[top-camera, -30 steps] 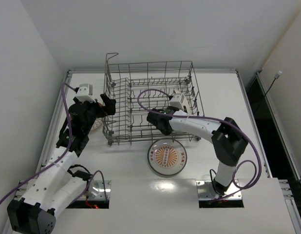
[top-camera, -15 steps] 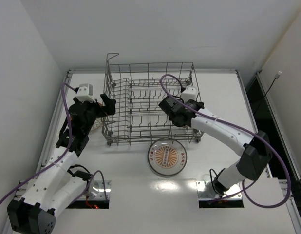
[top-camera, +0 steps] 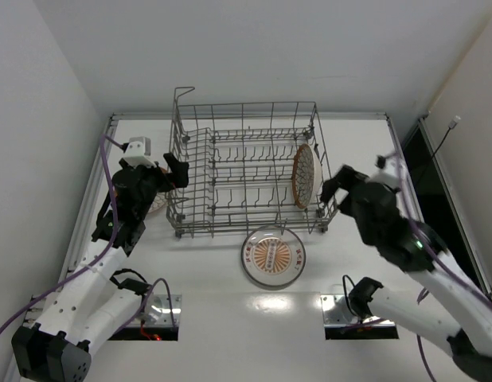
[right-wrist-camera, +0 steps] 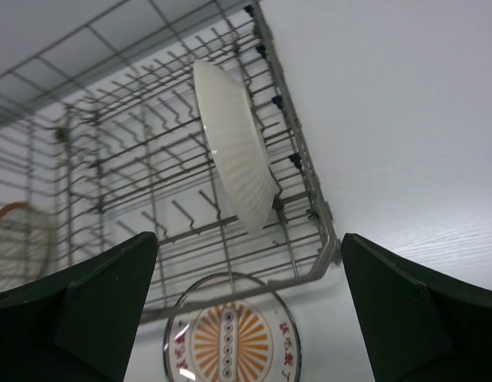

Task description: Load the plates into the dish rack

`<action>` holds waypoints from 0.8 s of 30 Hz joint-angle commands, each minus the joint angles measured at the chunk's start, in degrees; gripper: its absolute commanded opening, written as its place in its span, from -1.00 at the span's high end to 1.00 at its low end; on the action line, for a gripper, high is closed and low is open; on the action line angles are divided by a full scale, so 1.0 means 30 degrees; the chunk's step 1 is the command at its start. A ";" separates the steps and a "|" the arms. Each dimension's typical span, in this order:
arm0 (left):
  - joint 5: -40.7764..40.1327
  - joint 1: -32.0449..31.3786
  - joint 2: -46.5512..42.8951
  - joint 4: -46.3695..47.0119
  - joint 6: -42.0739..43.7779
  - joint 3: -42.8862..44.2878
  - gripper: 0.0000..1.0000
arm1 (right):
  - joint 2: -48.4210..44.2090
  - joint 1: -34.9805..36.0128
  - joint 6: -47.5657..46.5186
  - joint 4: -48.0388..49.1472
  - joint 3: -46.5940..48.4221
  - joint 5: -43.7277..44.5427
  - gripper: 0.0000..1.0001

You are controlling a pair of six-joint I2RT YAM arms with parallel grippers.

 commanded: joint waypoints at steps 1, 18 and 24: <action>-0.0343 -0.0191 -0.0309 0.0507 0.0301 0.0098 -1.00 | -0.4663 -0.0071 -0.1799 0.3929 -0.3996 -0.4191 -0.98; -0.0021 -0.0191 0.0130 0.0507 0.0301 0.0098 -1.00 | -1.7526 -0.0247 1.1588 0.4605 -2.0374 -1.3800 -0.70; -0.0021 -0.0191 0.0364 0.0507 0.0301 0.0098 -1.00 | -1.9238 -0.0247 1.2647 0.3756 -2.2196 -1.3863 -0.67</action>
